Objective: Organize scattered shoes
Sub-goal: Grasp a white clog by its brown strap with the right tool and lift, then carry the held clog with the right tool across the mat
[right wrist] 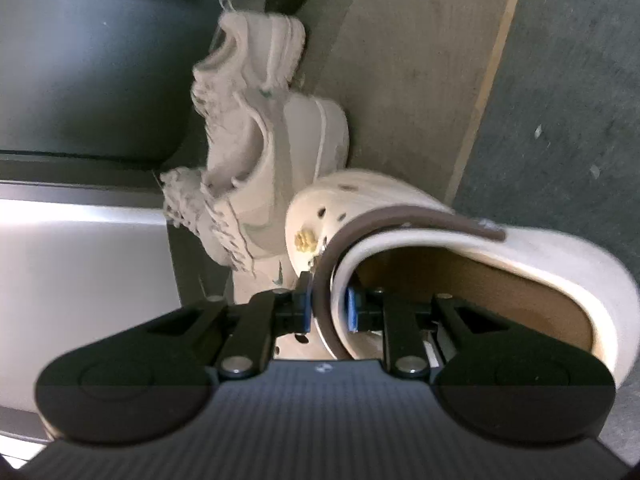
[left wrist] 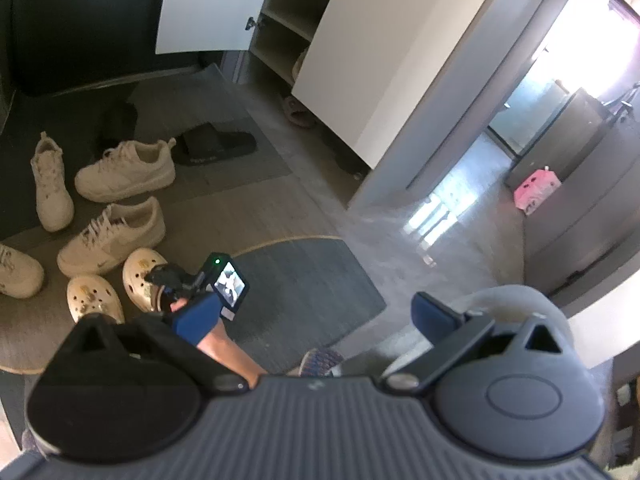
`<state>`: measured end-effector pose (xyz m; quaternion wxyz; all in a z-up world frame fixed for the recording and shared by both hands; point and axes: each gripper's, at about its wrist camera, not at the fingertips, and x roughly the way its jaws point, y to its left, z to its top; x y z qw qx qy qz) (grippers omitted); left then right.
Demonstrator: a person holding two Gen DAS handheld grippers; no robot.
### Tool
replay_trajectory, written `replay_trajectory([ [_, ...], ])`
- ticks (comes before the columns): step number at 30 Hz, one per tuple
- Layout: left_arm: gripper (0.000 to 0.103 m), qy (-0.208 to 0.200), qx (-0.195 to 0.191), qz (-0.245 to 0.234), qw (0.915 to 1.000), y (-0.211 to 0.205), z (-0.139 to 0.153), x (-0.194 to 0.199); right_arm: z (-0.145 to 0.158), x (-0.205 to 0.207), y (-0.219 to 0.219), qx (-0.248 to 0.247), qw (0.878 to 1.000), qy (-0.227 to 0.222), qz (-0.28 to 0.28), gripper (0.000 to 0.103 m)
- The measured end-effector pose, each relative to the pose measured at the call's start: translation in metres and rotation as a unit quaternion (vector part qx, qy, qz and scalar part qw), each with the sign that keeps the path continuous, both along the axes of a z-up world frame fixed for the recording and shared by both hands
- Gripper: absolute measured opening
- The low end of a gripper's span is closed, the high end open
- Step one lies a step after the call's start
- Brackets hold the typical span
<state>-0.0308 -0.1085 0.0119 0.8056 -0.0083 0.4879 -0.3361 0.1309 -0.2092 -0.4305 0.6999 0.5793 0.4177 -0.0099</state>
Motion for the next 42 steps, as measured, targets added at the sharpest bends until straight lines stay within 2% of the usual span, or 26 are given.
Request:
replay_trajectory([
  [2,0.103,0.019,-0.006,0.000,0.9998,0.003,-0.002,0.003,0.003,0.002,0.004,-0.020,1.000,0.000,-0.003,0.022],
  [6,0.103,0.035,-0.026,-0.006,0.9990,0.008,-0.003,0.001,0.003,-0.015,0.007,-0.006,0.999,-0.021,-0.050,0.020],
  [13,0.103,0.030,-0.034,-0.009,0.9989,0.008,-0.003,0.000,0.003,-0.053,0.007,0.063,0.986,-0.052,-0.146,0.020],
  [17,0.103,0.031,-0.035,-0.012,0.9988,0.002,-0.003,-0.003,0.012,-0.065,0.010,0.100,0.975,-0.071,-0.183,0.019],
  [20,0.103,0.022,-0.033,-0.020,0.9990,-0.001,0.000,-0.005,0.023,-0.067,0.014,0.109,0.971,-0.088,-0.193,0.019],
  [24,0.103,0.010,-0.031,-0.020,0.9993,0.003,0.009,-0.003,0.048,-0.054,0.023,0.119,0.970,-0.115,-0.176,0.019],
  [30,0.103,-0.008,-0.028,0.026,0.9992,0.028,0.020,0.010,0.084,-0.032,0.046,0.137,0.967,-0.159,-0.144,0.019],
  [33,0.103,-0.019,-0.023,0.046,0.9985,0.037,0.022,0.016,0.105,-0.018,0.078,0.163,0.964,-0.177,-0.109,0.019],
  [34,0.103,-0.023,-0.022,0.053,0.9981,0.041,0.023,0.018,0.106,-0.019,0.079,0.164,0.964,-0.177,-0.108,0.019],
  [39,0.103,-0.018,-0.015,0.079,0.9966,0.048,0.030,0.027,0.109,-0.004,0.146,0.206,0.964,-0.157,-0.067,0.019],
  [42,0.103,-0.026,-0.013,0.093,0.9952,0.046,0.033,0.031,0.101,0.002,0.176,0.200,0.969,-0.140,-0.043,0.019],
])
